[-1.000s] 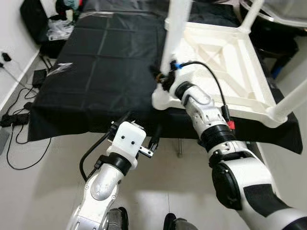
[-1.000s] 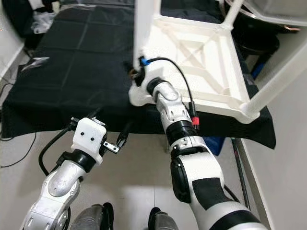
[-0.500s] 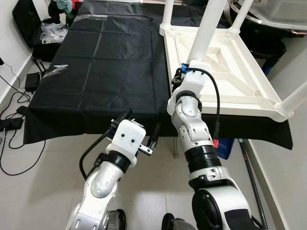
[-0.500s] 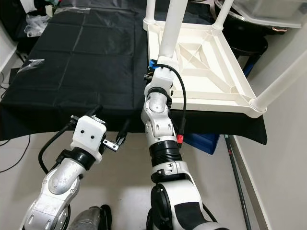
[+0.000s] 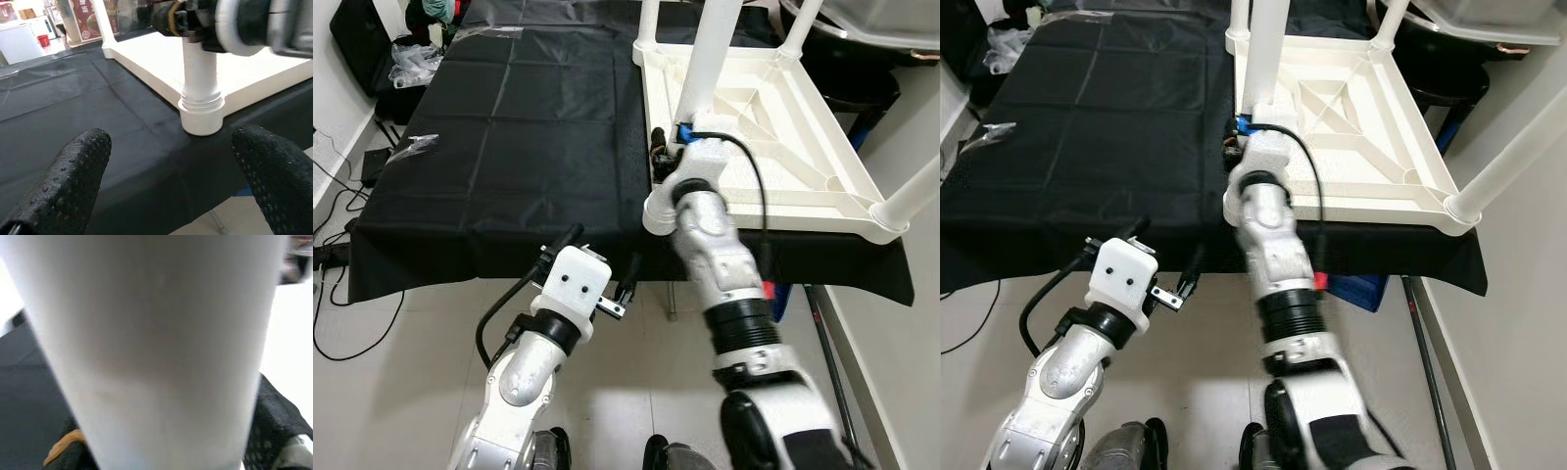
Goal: Building children table
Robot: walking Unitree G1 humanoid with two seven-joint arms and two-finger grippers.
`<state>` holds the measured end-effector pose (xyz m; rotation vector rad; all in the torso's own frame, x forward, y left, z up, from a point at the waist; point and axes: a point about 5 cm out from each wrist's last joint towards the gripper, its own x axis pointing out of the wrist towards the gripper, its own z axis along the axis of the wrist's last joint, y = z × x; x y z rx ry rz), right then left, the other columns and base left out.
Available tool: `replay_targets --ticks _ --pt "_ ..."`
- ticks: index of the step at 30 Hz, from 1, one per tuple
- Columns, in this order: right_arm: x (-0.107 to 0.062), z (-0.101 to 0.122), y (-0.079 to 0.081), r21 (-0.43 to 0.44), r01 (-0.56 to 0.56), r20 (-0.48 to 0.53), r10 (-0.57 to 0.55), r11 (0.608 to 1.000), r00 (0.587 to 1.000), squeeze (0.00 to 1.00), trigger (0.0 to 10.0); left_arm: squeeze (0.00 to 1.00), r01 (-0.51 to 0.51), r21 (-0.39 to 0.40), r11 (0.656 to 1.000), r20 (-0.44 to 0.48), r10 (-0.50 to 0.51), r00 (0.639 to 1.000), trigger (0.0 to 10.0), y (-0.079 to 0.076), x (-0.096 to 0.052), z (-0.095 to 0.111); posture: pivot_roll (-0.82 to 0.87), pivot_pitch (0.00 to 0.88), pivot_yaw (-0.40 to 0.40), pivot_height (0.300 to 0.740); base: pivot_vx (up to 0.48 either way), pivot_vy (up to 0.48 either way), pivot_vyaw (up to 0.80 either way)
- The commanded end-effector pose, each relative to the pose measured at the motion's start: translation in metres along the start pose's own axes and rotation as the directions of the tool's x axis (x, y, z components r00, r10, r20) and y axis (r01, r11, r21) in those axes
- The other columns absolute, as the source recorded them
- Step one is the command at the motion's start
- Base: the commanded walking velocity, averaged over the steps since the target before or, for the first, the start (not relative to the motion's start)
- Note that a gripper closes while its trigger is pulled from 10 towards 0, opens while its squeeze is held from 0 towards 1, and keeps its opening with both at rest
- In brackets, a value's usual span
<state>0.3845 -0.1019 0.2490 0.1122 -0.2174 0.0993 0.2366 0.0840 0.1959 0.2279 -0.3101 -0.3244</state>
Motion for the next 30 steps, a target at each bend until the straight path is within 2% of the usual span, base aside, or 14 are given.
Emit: replay_targets --ticks 1,2,3,4,6,8,9,11,16,21,26,27,28,30 --pt "0.0 -0.012 -0.008 0.061 -0.11 -0.085 0.115 0.992 0.99 0.0 10.0 0.0 0.005 0.002 1.0 -0.012 -0.005 1.0 10.0 -0.002 -0.003 -0.002 0.18 0.201 -0.074 0.74 0.0 0.0 0.0" --pt "0.002 -0.014 -0.009 0.095 -0.25 -0.11 0.26 0.964 0.959 0.0 10.0 0.0 0.007 0.001 1.0 -0.012 -0.007 1.0 10.0 -0.002 -0.002 -0.002 0.18 0.203 -0.075 0.74 0.0 0.0 0.0" --pt "0.002 -0.014 -0.011 0.117 -0.336 -0.122 0.349 0.935 0.929 0.0 10.0 0.0 0.009 0.001 1.0 -0.012 -0.009 1.0 10.0 -0.002 -0.002 -0.002 0.18 0.203 -0.075 0.74 0.0 0.0 0.0" --pt "0.002 -0.014 -0.011 0.117 -0.336 -0.122 0.349 0.935 0.929 0.0 10.0 0.0 0.009 0.001 1.0 -0.012 -0.009 1.0 10.0 -0.002 -0.002 -0.002 0.18 0.203 -0.075 0.74 0.0 0.0 0.0" --pt "0.003 -0.007 -0.012 0.127 -0.523 -0.1 0.536 0.843 0.838 0.0 10.0 0.0 0.011 0.001 1.0 -0.011 -0.011 1.0 10.0 -0.002 -0.002 -0.002 0.19 0.205 -0.073 0.74 0.0 0.0 0.0" --pt "0.004 -0.001 -0.013 0.137 -0.613 -0.082 0.626 0.778 0.776 0.0 10.0 0.0 0.01 0.002 1.0 -0.01 -0.01 1.0 10.0 -0.002 -0.002 -0.002 0.19 0.206 -0.075 0.74 0.0 0.0 0.0" --pt "0.004 -0.001 -0.013 0.137 -0.613 -0.082 0.626 0.778 0.776 0.0 10.0 0.0 0.01 0.002 1.0 -0.01 -0.01 1.0 10.0 -0.002 -0.002 -0.002 0.19 0.206 -0.075 0.74 0.0 0.0 0.0" --pt "0.008 0.005 -0.01 0.149 -0.665 -0.066 0.679 0.732 0.732 0.0 10.0 0.0 0.008 0.004 1.0 -0.01 -0.008 1.0 10.0 -0.001 -0.002 -0.002 0.2 0.209 -0.073 0.74 0.0 0.0 0.0" --pt "0.019 0.016 -0.002 0.163 -0.694 -0.026 0.706 0.701 0.708 0.0 10.0 0.0 0.006 0.01 1.0 -0.012 -0.006 1.0 10.0 0.001 -0.003 -0.001 0.21 0.214 -0.075 0.74 0.0 0.0 0.0" --pt "0.025 0.022 0.005 0.152 -0.694 -0.011 0.704 0.703 0.71 0.0 10.0 0.0 0.001 0.014 1.0 -0.012 -0.001 1.0 10.0 0.002 -0.003 0.0 0.21 0.228 -0.073 0.74 0.0 0.0 0.0" --pt "0.029 0.021 0.012 0.12 -0.689 -0.046 0.698 0.714 0.715 0.0 10.0 0.0 -0.009 0.019 1.0 -0.011 0.009 1.0 10.0 0.005 -0.003 0.001 0.22 0.226 -0.08 0.74 0.0 0.0 0.0" --pt "0.029 0.019 0.013 0.096 -0.688 -0.064 0.694 0.72 0.717 0.9 10.0 0.0 -0.01 0.019 1.0 -0.013 0.01 1.0 10.0 0.005 -0.003 0.001 0.21 0.228 -0.079 0.74 0.0 0.0 0.0" --pt "0.029 0.016 0.013 0.09 -0.679 -0.078 0.685 0.729 0.725 1.0 10.0 0.0 -0.009 0.019 1.0 -0.014 0.01 1.0 10.0 0.004 -0.004 0.0 0.21 0.231 -0.08 0.74 0.0 0.0 0.0" --pt "0.029 0.016 0.013 0.09 -0.679 -0.078 0.685 0.729 0.725 1.0 10.0 0.0 -0.009 0.019 1.0 -0.014 0.01 1.0 10.0 0.004 -0.004 0.0 0.21 0.231 -0.08 0.74 0.0 0.0 0.0"
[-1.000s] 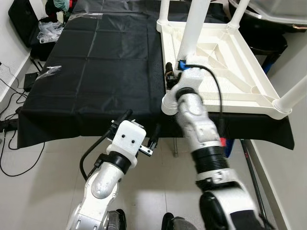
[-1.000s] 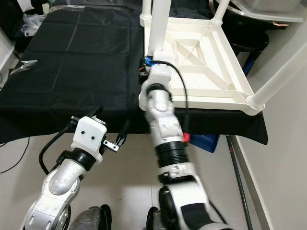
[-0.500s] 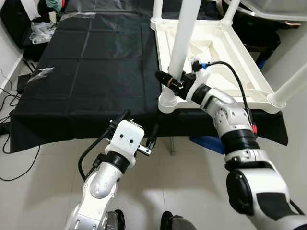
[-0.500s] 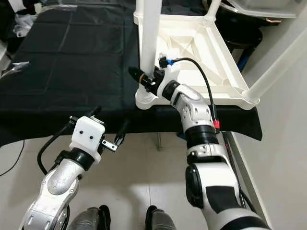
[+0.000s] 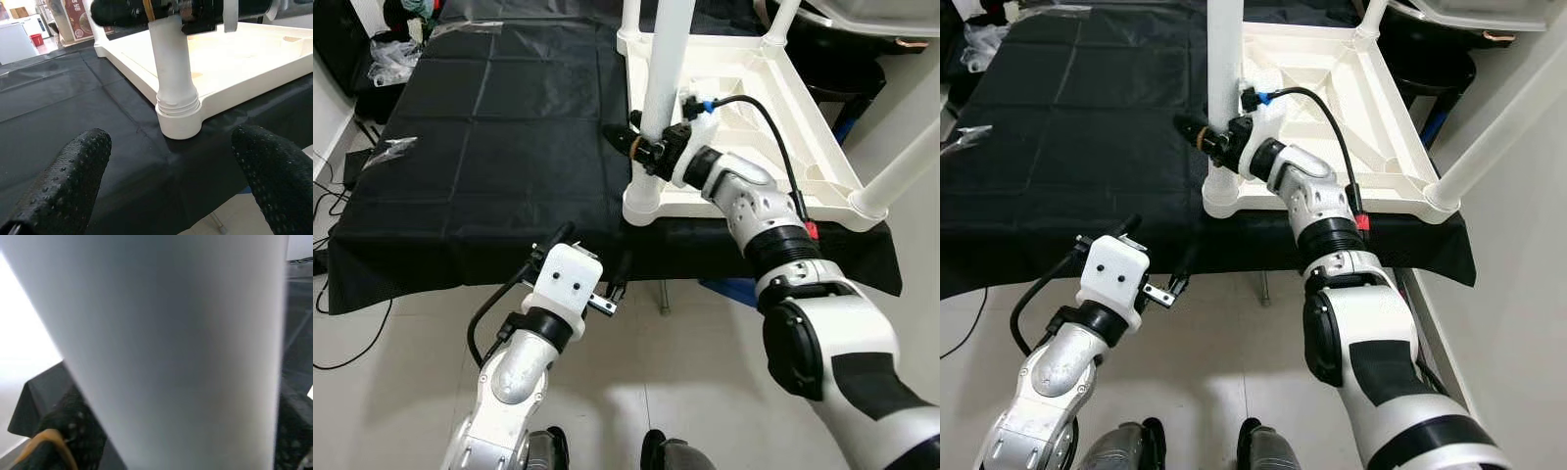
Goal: Building children table
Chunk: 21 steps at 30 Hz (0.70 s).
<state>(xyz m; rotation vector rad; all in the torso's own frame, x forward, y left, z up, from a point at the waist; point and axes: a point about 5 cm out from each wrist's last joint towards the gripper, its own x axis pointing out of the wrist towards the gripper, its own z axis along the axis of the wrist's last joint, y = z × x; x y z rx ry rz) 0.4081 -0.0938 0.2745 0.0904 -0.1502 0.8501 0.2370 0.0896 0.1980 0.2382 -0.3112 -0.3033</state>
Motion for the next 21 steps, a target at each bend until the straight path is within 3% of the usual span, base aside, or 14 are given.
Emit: replay_targets --ticks 1,2,3,4,5,6,7,11,13,16,18,21 --pt "0.003 -0.004 0.003 -0.012 -0.001 -0.024 0.0 1.0 1.0 1.0 10.0 0.0 0.01 0.006 1.0 -0.012 -0.01 1.0 10.0 -0.002 -0.003 -0.001 0.21 0.231 -0.08 0.74 0.0 0.0 0.0" --pt "0.002 -0.006 0.0 -0.018 0.033 -0.029 -0.033 0.999 0.999 1.0 2.6 0.0 0.011 0.005 1.0 -0.014 -0.011 1.0 10.0 -0.002 -0.003 -0.001 0.2 0.23 -0.081 0.74 0.0 0.0 0.0" --pt "0.002 -0.006 0.0 -0.018 0.033 -0.029 -0.033 0.999 0.999 1.0 2.6 0.0 0.011 0.005 1.0 -0.014 -0.011 1.0 10.0 -0.002 -0.003 -0.001 0.2 0.23 -0.081 0.74 0.0 0.0 0.0" --pt "0.0 -0.01 -0.002 -0.028 0.05 -0.03 -0.051 0.998 0.998 0.37 0.0 0.0 0.012 0.002 1.0 -0.014 -0.012 1.0 10.0 -0.003 -0.003 -0.001 0.2 0.228 -0.079 0.74 0.0 0.0 0.0" --pt "-0.001 -0.012 -0.004 -0.031 0.072 -0.031 -0.073 0.997 0.997 0.18 0.0 0.0 0.014 0.001 1.0 -0.014 -0.014 1.0 10.0 -0.004 -0.003 -0.001 0.2 0.228 -0.078 0.74 0.0 0.0 0.0" --pt "-0.001 -0.012 -0.004 -0.031 0.072 -0.031 -0.073 0.997 0.997 0.18 0.0 0.0 0.014 0.001 1.0 -0.014 -0.014 1.0 10.0 -0.004 -0.003 -0.001 0.2 0.228 -0.078 0.74 0.0 0.0 0.0" --pt "-0.003 -0.016 -0.005 -0.026 0.094 -0.027 -0.094 0.995 0.995 0.0 0.0 0.0 0.013 -0.001 1.0 -0.013 -0.013 1.0 10.0 -0.004 -0.002 -0.001 0.2 0.227 -0.078 0.74 0.0 0.0 0.0" --pt "-0.005 -0.024 -0.006 0.025 0.144 -0.023 -0.143 0.989 0.989 0.0 0.0 0.0 0.012 -0.001 1.0 -0.012 -0.012 1.0 10.0 -0.003 -0.002 -0.001 0.2 0.227 -0.075 0.74 0.0 0.0 0.0" --pt "-0.009 -0.03 -0.012 0.062 0.281 -0.014 -0.281 0.958 0.96 0.0 0.0 0.0 0.016 0.001 1.0 -0.013 -0.016 1.0 10.0 -0.003 -0.002 -0.002 0.2 0.22 -0.073 0.74 0.0 0.0 0.0" --pt "-0.011 -0.032 -0.015 0.066 0.331 -0.013 -0.331 0.941 0.944 0.0 0.0 0.0 0.016 0.001 1.0 -0.014 -0.016 1.0 10.0 -0.004 -0.002 -0.002 0.2 0.22 -0.073 0.74 0.0 0.0 0.0" --pt "-0.015 -0.034 -0.02 0.071 0.48 0.008 -0.482 0.874 0.876 0.0 0.0 0.0 0.018 -0.001 1.0 -0.011 -0.018 1.0 10.0 -0.005 -0.001 -0.002 0.2 0.207 -0.074 0.74 0.0 0.0 0.0" --pt "-0.017 -0.034 -0.022 0.074 0.538 0.018 -0.54 0.84 0.841 0.0 0.0 0.0 0.019 -0.001 1.0 -0.009 -0.019 1.0 10.0 -0.005 -0.001 -0.002 0.2 0.205 -0.074 0.74 0.0 0.0 0.0"
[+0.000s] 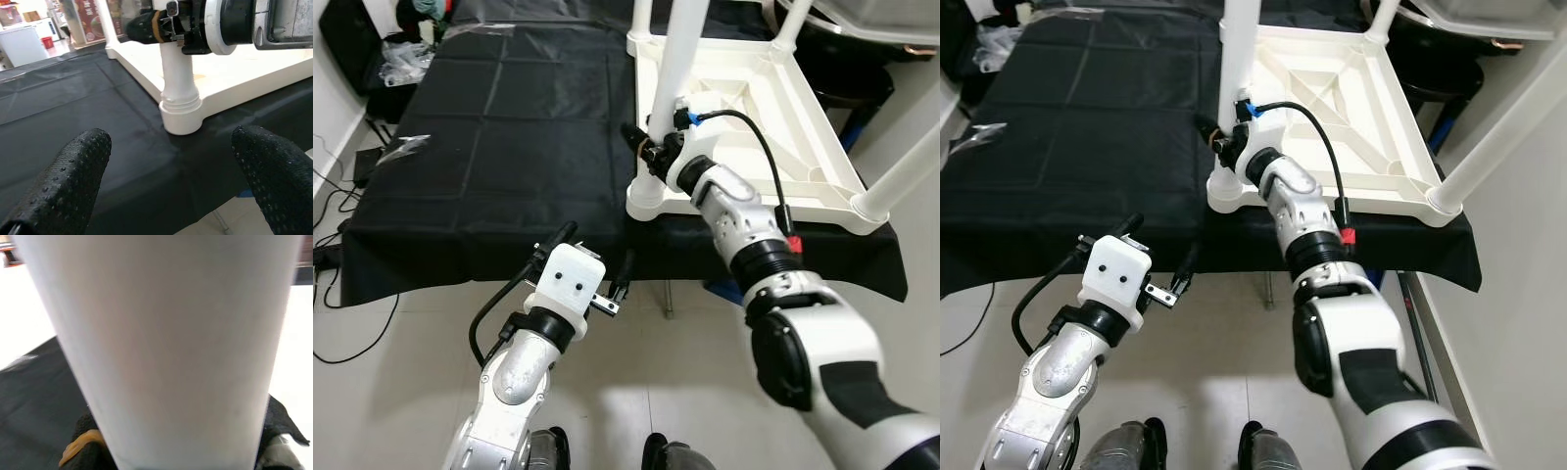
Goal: Building children table
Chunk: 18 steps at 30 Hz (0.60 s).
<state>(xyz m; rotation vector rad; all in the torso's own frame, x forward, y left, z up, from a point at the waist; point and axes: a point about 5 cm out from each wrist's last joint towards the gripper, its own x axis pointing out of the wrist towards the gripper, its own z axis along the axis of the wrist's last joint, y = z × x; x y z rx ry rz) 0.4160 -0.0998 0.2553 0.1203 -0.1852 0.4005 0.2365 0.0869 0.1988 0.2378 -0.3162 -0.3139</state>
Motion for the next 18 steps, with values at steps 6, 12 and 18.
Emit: replay_targets --ticks 6,12,18 --pt "-0.029 -0.016 -0.028 0.147 0.629 0.026 -0.639 0.763 0.769 0.0 0.0 0.0 0.003 0.007 1.0 -0.013 -0.003 1.0 10.0 -0.002 -0.001 -0.004 0.19 0.195 -0.077 0.74 0.0 0.0 0.0" --pt "-0.026 -0.024 0.004 0.193 0.594 -0.017 -0.603 0.781 0.798 0.0 0.0 0.0 0.003 0.006 1.0 -0.01 -0.002 1.0 10.0 -0.003 0.0 -0.003 0.19 0.189 -0.077 0.74 0.0 0.0 0.0" --pt "-0.014 -0.02 0.038 0.241 0.399 -0.03 -0.404 0.885 0.914 0.0 10.0 0.0 0.001 0.006 1.0 -0.014 -0.001 1.0 10.0 -0.002 0.0 -0.004 0.19 0.189 -0.079 0.74 0.0 0.0 0.0"
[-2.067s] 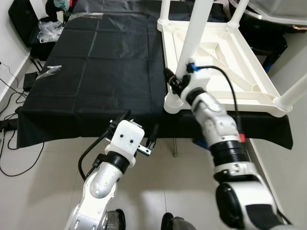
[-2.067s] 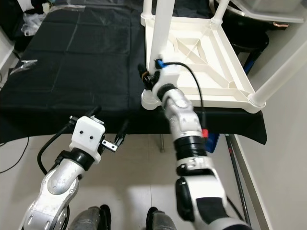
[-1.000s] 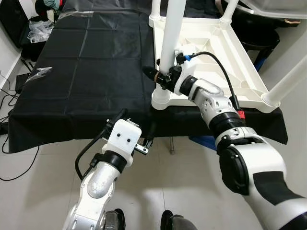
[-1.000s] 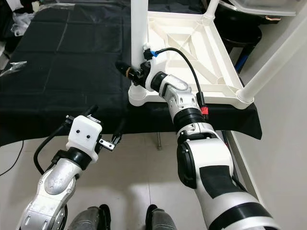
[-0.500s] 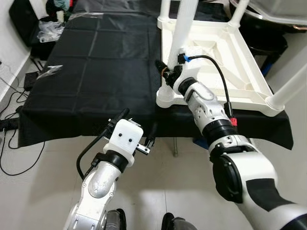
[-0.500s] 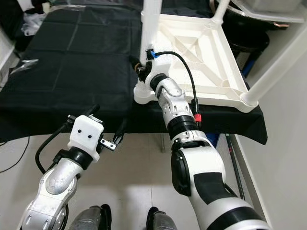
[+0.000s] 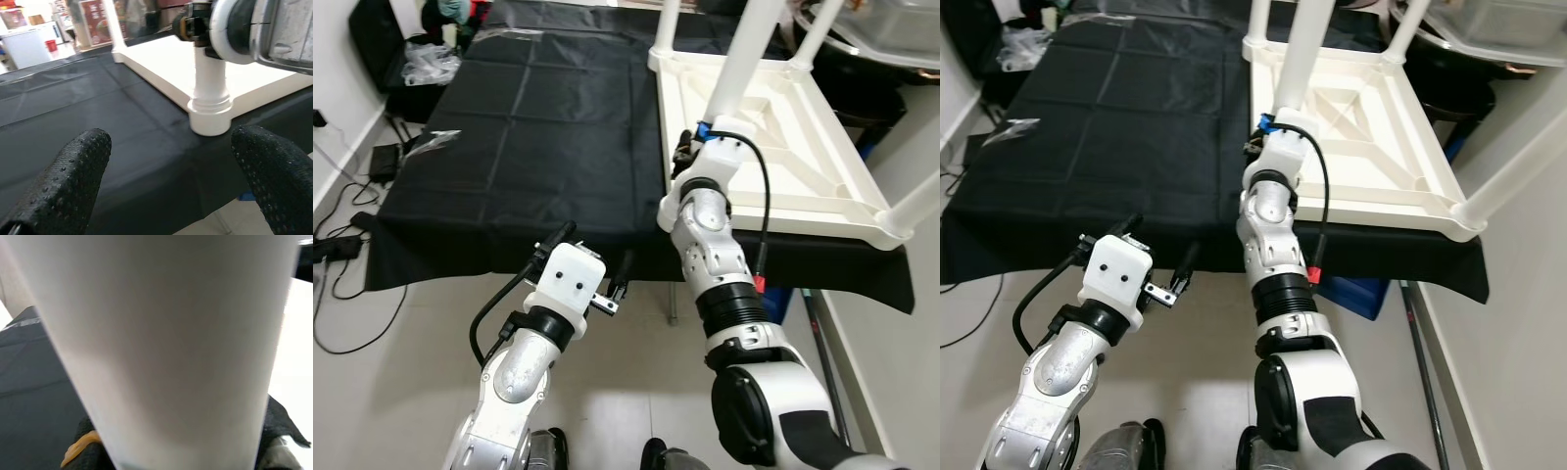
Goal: Building children table
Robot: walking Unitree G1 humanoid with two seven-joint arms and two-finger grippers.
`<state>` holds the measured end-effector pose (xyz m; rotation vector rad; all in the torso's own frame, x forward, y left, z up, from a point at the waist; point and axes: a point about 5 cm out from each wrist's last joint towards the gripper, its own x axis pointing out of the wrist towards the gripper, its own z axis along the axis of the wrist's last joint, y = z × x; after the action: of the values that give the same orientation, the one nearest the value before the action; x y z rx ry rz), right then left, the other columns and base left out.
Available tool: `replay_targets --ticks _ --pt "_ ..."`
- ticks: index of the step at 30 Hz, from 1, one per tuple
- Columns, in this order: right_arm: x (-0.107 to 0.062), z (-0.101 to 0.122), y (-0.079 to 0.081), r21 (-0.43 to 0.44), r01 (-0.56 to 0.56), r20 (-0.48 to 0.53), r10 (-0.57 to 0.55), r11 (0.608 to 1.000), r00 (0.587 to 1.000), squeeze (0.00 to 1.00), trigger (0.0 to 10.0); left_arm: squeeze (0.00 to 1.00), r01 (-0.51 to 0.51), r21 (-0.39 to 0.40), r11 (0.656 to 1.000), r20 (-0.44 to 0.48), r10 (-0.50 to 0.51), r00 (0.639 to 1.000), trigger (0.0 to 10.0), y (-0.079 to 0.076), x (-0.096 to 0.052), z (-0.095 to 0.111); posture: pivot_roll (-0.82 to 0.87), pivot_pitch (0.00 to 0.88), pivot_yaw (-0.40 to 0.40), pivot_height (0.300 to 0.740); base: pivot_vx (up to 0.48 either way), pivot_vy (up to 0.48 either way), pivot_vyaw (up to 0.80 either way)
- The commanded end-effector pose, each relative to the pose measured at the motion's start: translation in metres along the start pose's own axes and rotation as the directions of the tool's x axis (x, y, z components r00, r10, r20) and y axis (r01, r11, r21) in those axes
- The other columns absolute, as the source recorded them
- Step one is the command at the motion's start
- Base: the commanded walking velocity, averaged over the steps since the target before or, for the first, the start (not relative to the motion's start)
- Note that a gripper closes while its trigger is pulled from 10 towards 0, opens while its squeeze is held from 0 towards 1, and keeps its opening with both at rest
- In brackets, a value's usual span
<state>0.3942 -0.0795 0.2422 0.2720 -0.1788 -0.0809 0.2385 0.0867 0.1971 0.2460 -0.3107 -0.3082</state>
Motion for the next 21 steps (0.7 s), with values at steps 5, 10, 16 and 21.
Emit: replay_targets --ticks 5,10,16,21 --pt "-0.009 -0.005 0.017 0.137 -0.18 -0.068 0.19 0.974 0.979 1.0 10.0 0.0 0.008 -0.005 1.0 -0.007 -0.008 1.0 10.0 -0.004 -0.002 -0.002 0.19 0.196 -0.085 0.74 0.0 0.0 0.0" --pt "0.0 0.005 0.005 0.135 -0.377 -0.089 0.39 0.916 0.917 0.0 10.0 0.0 0.006 -0.004 1.0 -0.011 -0.006 1.0 10.0 -0.003 -0.003 -0.002 0.19 0.2 -0.081 0.74 0.0 0.0 0.0" --pt "0.01 0.014 -0.015 0.054 -0.619 -0.127 0.62 0.783 0.774 0.0 10.0 0.0 0.008 -0.002 1.0 -0.012 -0.008 1.0 10.0 -0.003 -0.003 -0.003 0.19 0.202 -0.08 0.74 0.0 0.0 0.0" --pt "0.018 0.032 -0.034 -0.007 -0.723 -0.117 0.718 0.691 0.687 0.0 10.0 0.0 0.01 -0.002 1.0 -0.01 -0.01 1.0 10.0 -0.004 -0.002 -0.002 0.2 0.205 -0.077 0.74 0.0 0.0 0.0"
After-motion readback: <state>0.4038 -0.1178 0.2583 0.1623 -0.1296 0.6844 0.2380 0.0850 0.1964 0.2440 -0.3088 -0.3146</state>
